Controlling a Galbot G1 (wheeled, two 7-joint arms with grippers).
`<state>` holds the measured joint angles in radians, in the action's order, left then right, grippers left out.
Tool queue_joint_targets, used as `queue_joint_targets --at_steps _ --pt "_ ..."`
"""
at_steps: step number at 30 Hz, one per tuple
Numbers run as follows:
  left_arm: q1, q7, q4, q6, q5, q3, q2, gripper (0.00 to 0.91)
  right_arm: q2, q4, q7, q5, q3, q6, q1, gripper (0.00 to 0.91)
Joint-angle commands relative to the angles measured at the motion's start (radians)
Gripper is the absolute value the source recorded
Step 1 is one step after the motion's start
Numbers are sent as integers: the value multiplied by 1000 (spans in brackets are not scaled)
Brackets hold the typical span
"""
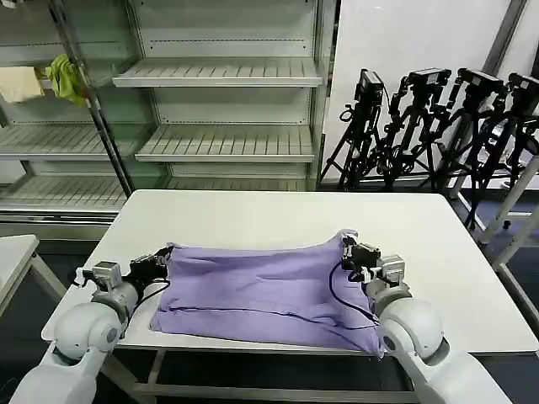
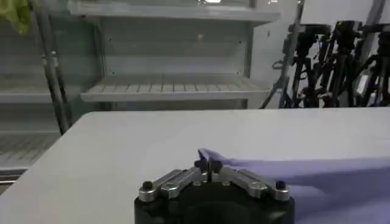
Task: Fold and organize the clothes.
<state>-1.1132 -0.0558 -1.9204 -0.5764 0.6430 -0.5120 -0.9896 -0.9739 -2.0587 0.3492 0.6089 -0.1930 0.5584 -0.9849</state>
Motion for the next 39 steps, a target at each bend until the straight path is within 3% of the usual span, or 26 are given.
queue_joint_targets --at_steps 1,16,30,39 --pt "-118 -2 -127 -1 7 -56 7 10 45 -63 -3 -8 -15 -1 -85 0" --pt "-268 -1 -209 0 -10 -108 0 10 63 -88 -10 -57 10 -3 -147 0" --pt "-320 -1 -225 0 -15 -148 -5 10 113 -125 -14 -60 -15 -4 -194 0" --pt "-330 2 -204 1 -29 -141 -19 10 132 -125 -30 -116 -13 -17 -254 0"
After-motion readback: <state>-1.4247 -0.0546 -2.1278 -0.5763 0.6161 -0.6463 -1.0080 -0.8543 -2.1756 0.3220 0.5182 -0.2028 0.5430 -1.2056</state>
